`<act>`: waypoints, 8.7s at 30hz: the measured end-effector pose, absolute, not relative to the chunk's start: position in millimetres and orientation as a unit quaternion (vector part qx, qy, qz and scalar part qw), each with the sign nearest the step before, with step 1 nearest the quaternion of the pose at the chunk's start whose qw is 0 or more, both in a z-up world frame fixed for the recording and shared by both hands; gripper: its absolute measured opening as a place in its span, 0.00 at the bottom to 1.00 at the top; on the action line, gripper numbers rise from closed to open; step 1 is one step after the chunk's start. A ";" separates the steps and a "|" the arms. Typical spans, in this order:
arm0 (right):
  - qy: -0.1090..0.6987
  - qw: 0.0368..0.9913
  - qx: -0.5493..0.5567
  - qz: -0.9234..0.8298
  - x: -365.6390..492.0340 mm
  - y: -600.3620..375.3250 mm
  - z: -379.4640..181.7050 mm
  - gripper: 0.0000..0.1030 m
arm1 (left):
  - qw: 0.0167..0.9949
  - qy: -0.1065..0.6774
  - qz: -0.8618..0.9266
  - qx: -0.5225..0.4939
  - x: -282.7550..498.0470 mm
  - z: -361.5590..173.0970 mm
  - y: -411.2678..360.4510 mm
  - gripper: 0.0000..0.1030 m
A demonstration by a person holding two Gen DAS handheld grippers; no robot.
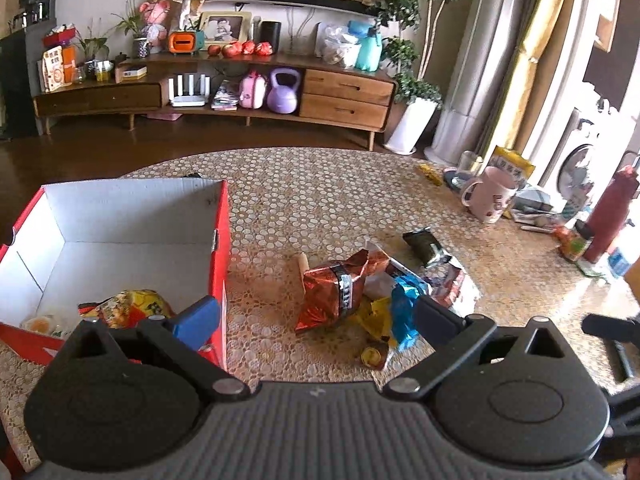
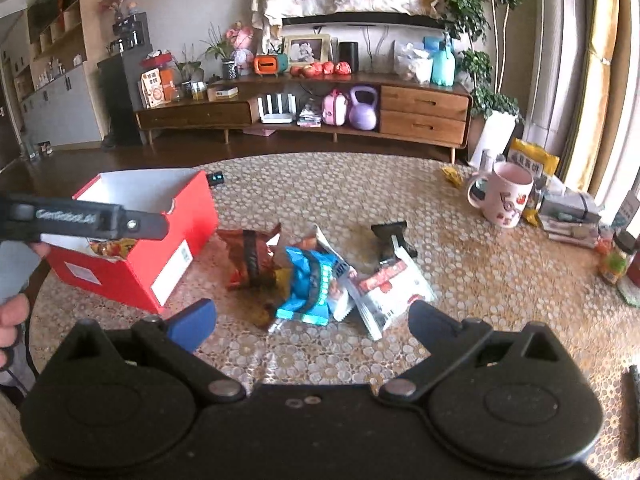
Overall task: Organize snacks
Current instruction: 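Grasp the red-orange chip bag with the left tool while the right grasps the blue packet, then carry both bags over the red box and open both tools, then withdraw both tools from the box toward the remaining snacks, then grasp the brown square cake with the left tool while the right grasps the white-red packet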
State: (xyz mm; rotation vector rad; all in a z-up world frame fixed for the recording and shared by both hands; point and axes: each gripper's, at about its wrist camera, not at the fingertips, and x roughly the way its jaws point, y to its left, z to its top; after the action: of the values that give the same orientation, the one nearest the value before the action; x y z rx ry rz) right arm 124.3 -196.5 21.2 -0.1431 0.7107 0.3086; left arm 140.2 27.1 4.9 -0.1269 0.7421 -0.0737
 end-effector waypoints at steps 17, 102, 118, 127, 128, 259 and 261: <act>0.381 0.911 -0.047 0.152 181.2 -199.2 -24.9 0.95 | 0.911 0.409 0.016 -0.048 228.1 -54.7 -14.9 1.00; 0.339 0.915 -0.068 0.206 125.1 -108.9 41.1 0.35 | 0.898 0.425 -0.056 -0.098 120.9 28.5 50.9 0.43; 0.324 0.905 -0.107 0.253 128.7 -38.2 48.5 0.35 | 0.907 0.409 -0.009 -0.104 107.0 56.3 130.5 0.43; 0.317 0.897 -0.130 0.278 140.2 9.6 44.3 0.35 | 0.910 0.402 0.030 -0.101 111.4 61.2 177.8 0.43; 0.319 0.896 -0.131 0.280 141.4 13.5 43.0 0.35 | 0.909 0.402 0.035 -0.100 113.0 60.8 183.1 0.43; 0.363 0.913 -0.062 0.172 137.5 -147.8 30.6 1.00 | 0.912 0.399 -0.084 -0.039 113.1 28.3 62.9 0.88; 0.368 0.915 -0.057 0.154 140.8 -163.1 25.8 1.00 | 0.910 0.401 -0.090 -0.048 116.1 20.5 54.7 0.96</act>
State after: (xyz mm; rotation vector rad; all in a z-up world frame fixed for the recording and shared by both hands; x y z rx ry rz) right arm 140.8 -163.1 25.8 -0.1168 0.7579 0.3179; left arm 116.1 54.7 20.5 -0.0987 0.8278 -0.1859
